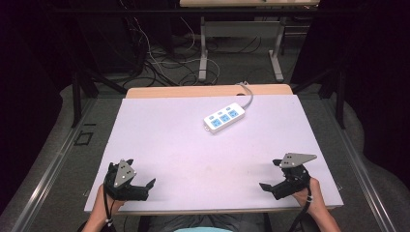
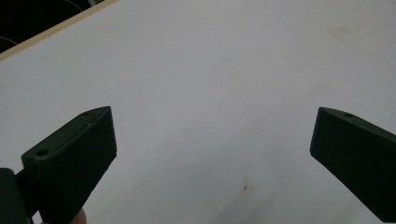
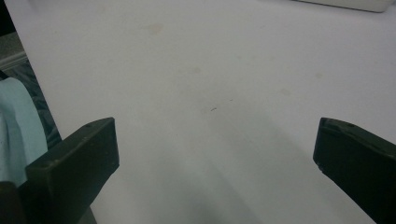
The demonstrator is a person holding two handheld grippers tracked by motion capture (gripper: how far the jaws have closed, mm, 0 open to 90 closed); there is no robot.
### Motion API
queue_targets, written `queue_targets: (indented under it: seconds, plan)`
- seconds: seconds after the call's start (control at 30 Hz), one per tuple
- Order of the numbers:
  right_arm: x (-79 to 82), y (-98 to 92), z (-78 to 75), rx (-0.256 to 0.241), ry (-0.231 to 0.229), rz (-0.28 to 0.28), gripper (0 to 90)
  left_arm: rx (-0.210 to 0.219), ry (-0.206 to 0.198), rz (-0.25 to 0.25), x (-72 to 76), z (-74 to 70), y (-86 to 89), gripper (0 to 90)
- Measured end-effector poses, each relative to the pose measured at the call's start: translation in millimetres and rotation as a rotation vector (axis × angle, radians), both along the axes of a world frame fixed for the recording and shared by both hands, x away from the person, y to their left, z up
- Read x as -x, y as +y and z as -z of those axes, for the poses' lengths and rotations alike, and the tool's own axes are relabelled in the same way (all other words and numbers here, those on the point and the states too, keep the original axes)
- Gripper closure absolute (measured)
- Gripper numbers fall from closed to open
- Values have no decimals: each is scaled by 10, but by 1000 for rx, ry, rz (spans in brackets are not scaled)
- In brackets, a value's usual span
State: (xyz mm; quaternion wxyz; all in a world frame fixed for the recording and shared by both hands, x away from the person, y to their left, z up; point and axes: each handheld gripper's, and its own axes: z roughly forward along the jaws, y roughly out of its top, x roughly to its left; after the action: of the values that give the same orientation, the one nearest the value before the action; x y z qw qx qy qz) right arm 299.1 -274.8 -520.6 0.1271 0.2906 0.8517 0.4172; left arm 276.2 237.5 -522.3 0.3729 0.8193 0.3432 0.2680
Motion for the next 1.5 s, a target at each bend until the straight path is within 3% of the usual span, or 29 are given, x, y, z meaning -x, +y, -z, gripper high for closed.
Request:
queue_targets:
  seconds: [0.27,0.53,0.63,0.73,1.5]
  plan:
    - [9,16,10,11,1,20,0,-19,0,3,-2,3,-12,5]
    - [-15,33,5,28,13,15,0,-12,-3,-2,-5,8,-5,5]
    - [-40,38,10,26,-13,23,0,-11,-3,-3,-7,8,-6,5]
    - [-40,45,5,21,-3,28,0,-18,-3,-2,-5,6,-12,5]
    - [-269,274,-75,66,-34,11,0,-26,-3,-5,-10,15,-28,3]
